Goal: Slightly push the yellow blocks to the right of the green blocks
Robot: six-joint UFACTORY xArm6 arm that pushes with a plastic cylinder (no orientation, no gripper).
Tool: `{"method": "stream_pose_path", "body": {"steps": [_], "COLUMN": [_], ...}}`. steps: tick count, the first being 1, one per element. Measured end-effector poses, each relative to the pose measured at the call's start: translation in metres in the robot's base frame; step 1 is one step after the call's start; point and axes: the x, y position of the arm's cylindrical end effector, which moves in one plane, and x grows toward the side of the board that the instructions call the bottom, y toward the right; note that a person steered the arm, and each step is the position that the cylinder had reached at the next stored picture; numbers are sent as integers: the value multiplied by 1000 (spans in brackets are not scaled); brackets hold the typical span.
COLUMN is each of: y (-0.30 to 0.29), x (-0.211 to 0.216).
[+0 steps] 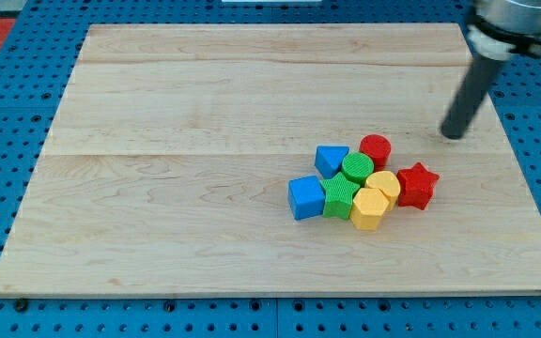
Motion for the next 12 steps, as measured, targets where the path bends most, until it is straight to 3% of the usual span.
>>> {"method": "stream_pose_path", "body": {"steps": [1,3,5,6,7,11,12], "y": [-58,-64,-51,-53,-58,-51,-2], "x": [-14,20,24,-31,-34,51,47]}}
